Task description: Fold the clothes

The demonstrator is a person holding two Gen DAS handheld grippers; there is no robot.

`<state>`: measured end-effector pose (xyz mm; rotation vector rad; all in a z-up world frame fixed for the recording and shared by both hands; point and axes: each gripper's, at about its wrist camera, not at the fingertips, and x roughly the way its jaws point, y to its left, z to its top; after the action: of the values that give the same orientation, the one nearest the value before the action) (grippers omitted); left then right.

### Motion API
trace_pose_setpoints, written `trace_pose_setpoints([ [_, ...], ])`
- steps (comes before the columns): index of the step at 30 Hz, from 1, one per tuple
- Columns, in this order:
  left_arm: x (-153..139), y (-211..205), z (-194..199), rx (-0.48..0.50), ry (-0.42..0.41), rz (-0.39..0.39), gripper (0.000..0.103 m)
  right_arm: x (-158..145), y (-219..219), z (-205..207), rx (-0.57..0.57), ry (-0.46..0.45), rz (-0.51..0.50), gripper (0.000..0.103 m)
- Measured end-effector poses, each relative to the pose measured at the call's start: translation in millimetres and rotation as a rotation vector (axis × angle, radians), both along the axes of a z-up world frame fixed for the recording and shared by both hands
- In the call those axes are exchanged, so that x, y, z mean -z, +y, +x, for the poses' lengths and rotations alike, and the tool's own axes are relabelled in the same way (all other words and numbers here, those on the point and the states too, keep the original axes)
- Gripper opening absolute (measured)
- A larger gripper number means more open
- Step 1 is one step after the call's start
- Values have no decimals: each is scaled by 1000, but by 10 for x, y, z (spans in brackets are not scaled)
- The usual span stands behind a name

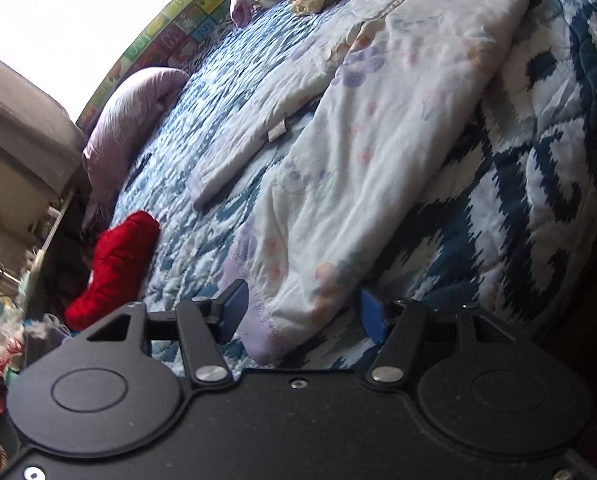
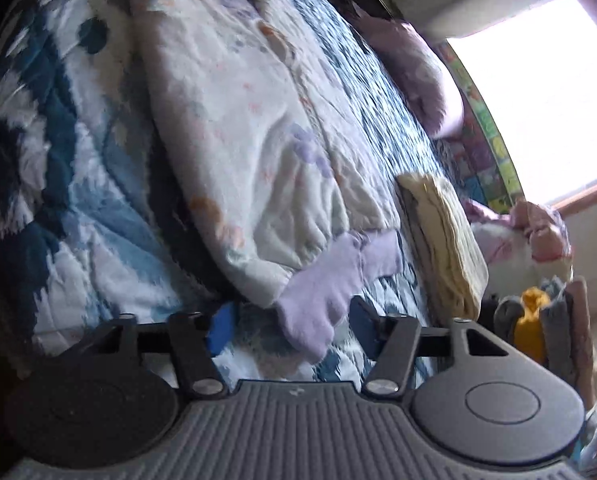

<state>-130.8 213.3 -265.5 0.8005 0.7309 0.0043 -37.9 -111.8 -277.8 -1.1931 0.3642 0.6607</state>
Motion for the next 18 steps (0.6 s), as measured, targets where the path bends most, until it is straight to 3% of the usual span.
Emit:
trace_pose_setpoints([
  [1, -11, 3, 8, -1, 1, -3, 32, 7, -3, -1, -6, 4, 0, 47],
  [2, -24, 6, 19, -2, 4, -7, 24, 14, -7, -2, -12, 7, 0, 33],
  [3, -46, 6, 21, -1, -4, -7, 21, 6, -12, 3, -14, 13, 5, 14],
  [4, -73, 5, 21, 0, -17, -5, 17, -39, -21, 20, -8, 23, 21, 9],
  [10, -365, 114, 221, -51, -98, -95, 13, -342, -69, 178, 38, 65, 127, 9],
  [18, -673, 266, 790, -110, -170, -162, 10, -736, -52, 608, 110, 92, 253, 9],
])
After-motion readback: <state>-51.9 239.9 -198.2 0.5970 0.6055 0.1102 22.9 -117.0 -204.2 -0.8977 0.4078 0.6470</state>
